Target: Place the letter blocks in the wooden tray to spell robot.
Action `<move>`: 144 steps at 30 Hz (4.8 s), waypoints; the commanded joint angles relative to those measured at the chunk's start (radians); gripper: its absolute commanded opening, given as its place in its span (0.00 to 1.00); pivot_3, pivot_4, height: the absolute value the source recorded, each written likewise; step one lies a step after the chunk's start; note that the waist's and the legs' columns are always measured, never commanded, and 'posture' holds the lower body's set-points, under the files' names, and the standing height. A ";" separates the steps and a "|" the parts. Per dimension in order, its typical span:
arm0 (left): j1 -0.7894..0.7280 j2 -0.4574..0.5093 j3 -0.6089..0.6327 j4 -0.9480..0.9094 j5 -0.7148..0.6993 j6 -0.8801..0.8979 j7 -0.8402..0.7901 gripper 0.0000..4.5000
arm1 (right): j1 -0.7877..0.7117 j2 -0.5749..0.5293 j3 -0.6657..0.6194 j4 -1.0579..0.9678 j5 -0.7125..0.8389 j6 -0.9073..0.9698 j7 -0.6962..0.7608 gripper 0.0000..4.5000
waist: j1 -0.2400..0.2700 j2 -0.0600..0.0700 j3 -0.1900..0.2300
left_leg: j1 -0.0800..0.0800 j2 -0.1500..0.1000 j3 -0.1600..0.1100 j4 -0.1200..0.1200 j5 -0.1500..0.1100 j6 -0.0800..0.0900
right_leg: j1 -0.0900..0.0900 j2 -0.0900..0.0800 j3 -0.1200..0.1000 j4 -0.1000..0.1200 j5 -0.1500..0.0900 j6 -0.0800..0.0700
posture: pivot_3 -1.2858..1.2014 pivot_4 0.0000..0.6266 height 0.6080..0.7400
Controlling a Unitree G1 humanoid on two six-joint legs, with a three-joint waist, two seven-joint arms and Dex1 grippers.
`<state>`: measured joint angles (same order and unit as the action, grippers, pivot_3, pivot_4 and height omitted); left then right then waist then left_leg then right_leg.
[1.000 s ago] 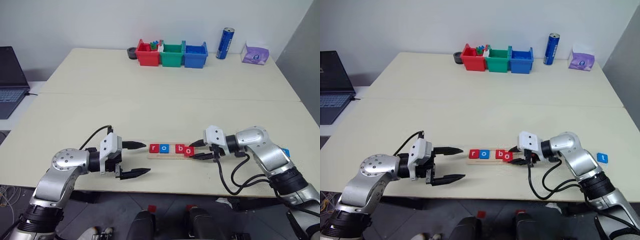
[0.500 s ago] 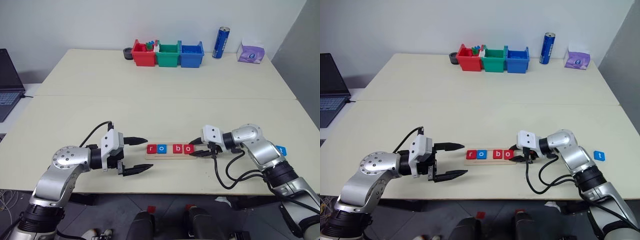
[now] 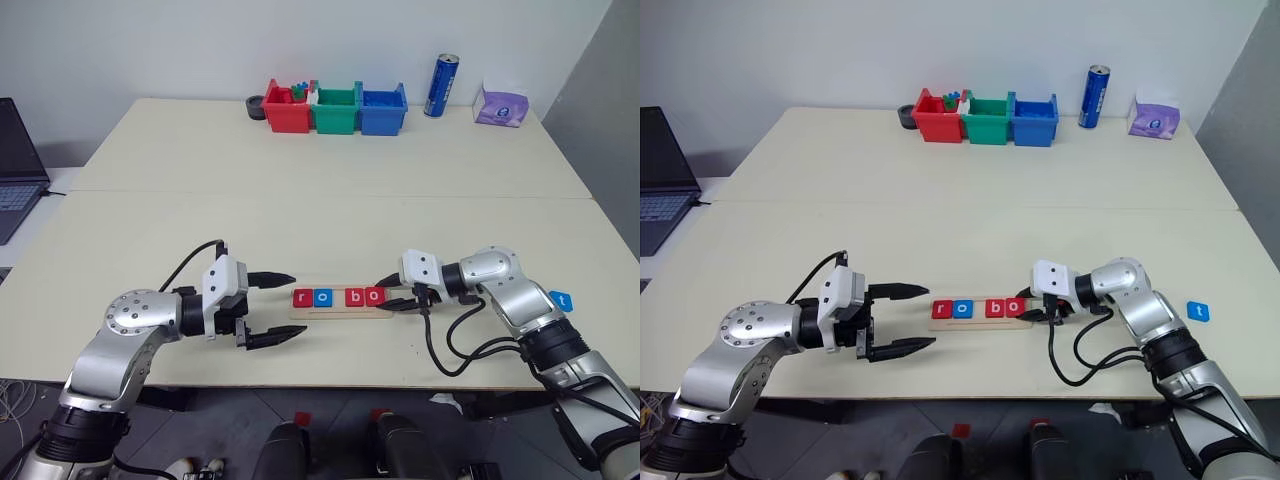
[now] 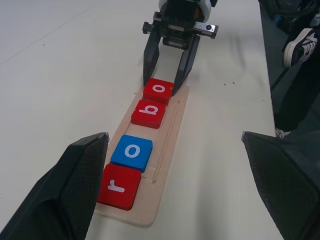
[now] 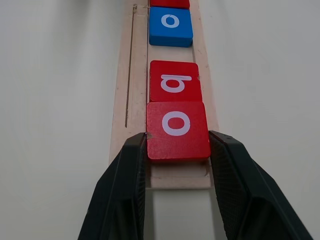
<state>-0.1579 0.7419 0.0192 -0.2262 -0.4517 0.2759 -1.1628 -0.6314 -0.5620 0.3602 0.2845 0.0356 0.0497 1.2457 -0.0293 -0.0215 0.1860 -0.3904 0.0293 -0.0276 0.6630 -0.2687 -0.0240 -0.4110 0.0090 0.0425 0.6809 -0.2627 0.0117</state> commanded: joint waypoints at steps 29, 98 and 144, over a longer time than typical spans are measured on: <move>-0.051 0.007 0.004 0.035 0.010 -0.042 -0.028 1.00 | 0.026 -0.034 -0.074 -0.019 0.014 0.024 -0.031 0.12 | 0.000 0.000 0.000 | 0.000 0.000 0.000 0.000 0.000 0.000 | 0.000 0.000 0.000 0.000 0.000 0.000 | 0.52 0.24 1.00; -0.053 -0.044 -0.024 -0.055 0.004 0.026 0.072 1.00 | 0.156 -0.108 -0.263 -0.374 0.133 0.374 -0.136 0.08 | 0.007 0.000 0.000 | -0.002 0.000 -0.001 0.000 0.000 0.000 | 0.000 -0.002 -0.001 0.000 0.000 0.000 | 0.52 0.24 1.00; -0.442 -0.609 -0.384 0.288 0.243 -0.079 0.209 1.00 | 0.445 0.344 -0.936 -0.612 0.093 0.981 -1.263 0.73 | 0.000 0.004 -0.003 | 0.002 -0.003 0.002 -0.001 0.000 0.000 | 0.002 0.004 0.004 0.000 -0.002 0.006 | 0.52 0.24 1.00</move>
<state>-0.5889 0.1338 -0.3809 0.1062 -0.1953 0.1973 -0.9508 -0.1916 -0.2240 -0.5693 -0.3276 0.1207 1.0221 -0.0055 -0.0297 -0.0173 0.1831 -0.3879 0.0267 -0.0258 0.6625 -0.2686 -0.0241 -0.4086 0.0131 0.0464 0.6806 -0.2646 0.0174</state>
